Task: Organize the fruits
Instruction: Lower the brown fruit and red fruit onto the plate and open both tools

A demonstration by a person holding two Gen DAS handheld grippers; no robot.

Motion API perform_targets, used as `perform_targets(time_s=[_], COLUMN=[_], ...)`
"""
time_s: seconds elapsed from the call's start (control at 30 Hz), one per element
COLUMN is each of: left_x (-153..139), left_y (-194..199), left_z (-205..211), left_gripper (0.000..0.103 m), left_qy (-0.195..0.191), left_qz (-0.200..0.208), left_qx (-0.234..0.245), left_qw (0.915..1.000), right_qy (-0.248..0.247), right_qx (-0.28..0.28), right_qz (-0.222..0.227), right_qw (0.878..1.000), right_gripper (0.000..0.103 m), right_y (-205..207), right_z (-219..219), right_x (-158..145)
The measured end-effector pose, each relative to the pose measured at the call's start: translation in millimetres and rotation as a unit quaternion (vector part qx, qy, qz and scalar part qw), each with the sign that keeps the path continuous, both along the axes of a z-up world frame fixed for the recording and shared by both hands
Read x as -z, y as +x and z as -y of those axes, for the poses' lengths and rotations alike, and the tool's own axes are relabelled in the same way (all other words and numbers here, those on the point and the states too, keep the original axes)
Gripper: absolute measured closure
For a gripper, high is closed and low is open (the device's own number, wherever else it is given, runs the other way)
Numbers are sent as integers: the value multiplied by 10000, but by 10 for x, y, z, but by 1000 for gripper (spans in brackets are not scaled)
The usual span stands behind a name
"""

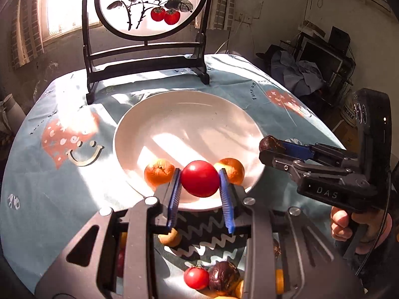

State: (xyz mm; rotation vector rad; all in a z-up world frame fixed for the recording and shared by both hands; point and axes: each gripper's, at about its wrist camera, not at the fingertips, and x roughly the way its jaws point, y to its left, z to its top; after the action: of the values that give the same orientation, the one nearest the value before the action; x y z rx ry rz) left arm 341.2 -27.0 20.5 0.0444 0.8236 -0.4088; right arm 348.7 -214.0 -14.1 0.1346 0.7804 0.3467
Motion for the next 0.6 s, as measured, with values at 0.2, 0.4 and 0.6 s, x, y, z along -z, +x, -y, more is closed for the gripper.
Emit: perform_targets(time_s=[0.2,0.4,0.6], left_x=[231,53,-129], left_y=[476,253,-493], left_z=[145,-37,-453], left_gripper=[65,21,6], left_qy=[352,119,94], left_qz=[-348,-78,479], left_qx=[-112,-288,-752], left_qw=[9987,9995,9960], right_qy=[-227,-68,227], right_qx=[-93,-104,-426], right_qz=[-174,16,-8], right_qw=[9995,9999,9988], right_gripper=[56,45,34], right_y=[360,138,-433], right_z=[-145,-49,-32], right_x=[199,8,-73])
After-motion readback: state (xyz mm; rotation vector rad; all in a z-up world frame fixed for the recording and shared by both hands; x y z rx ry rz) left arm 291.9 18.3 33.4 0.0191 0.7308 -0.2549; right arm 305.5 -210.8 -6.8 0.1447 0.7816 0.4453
